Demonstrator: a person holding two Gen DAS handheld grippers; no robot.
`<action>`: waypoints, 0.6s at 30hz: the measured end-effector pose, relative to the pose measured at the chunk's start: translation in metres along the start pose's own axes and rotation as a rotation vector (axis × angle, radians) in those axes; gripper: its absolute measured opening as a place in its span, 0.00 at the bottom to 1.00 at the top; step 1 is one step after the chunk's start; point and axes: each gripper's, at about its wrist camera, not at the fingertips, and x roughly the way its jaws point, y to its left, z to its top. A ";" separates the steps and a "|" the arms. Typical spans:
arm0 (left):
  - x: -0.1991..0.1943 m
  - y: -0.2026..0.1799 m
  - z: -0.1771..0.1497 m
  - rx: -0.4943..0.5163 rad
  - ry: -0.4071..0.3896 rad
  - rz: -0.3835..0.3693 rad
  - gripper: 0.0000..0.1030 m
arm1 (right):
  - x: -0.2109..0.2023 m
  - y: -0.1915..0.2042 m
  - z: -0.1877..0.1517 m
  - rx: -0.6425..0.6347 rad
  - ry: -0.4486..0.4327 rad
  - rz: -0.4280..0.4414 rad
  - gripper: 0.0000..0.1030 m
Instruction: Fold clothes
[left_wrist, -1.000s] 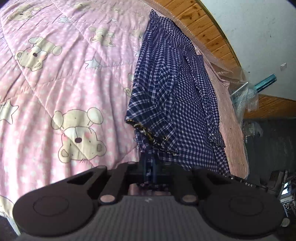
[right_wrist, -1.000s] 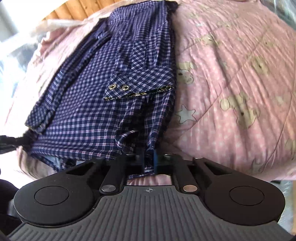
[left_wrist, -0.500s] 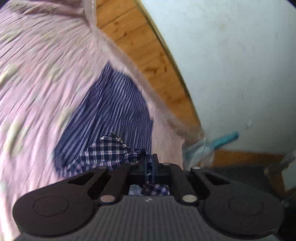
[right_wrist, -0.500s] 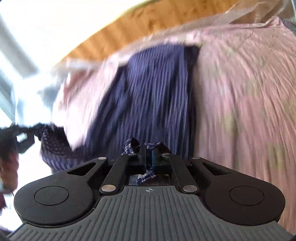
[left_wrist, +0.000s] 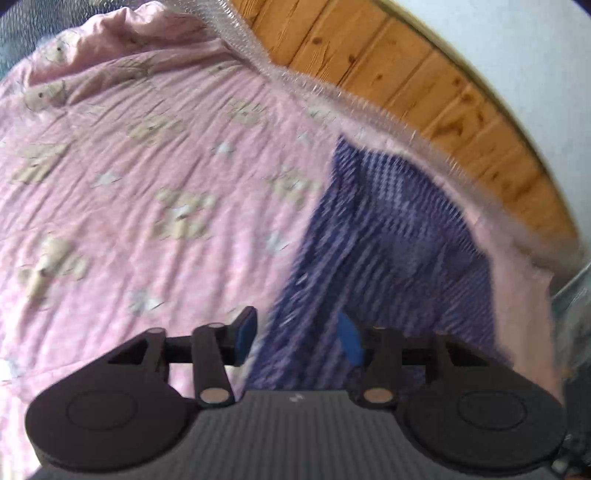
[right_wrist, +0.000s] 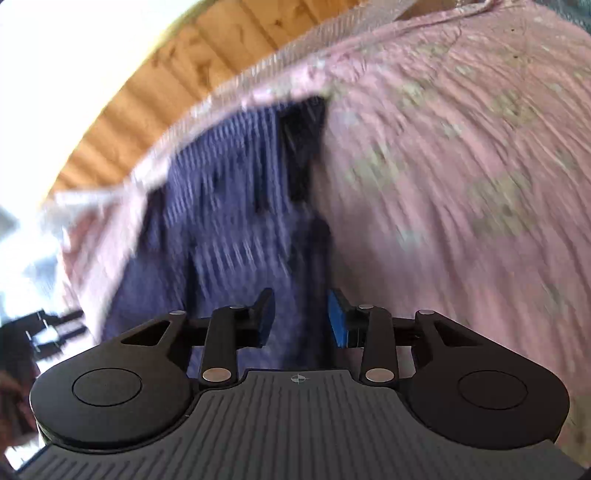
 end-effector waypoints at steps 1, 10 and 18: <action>0.002 0.001 -0.005 0.031 0.007 0.002 0.52 | -0.001 -0.002 -0.011 -0.023 0.017 -0.018 0.40; 0.010 -0.011 -0.029 0.218 0.066 -0.097 0.21 | -0.004 0.002 -0.025 -0.172 0.039 -0.035 0.50; -0.025 0.023 -0.051 0.034 -0.011 -0.183 0.03 | -0.001 0.010 -0.031 -0.244 0.072 -0.040 0.00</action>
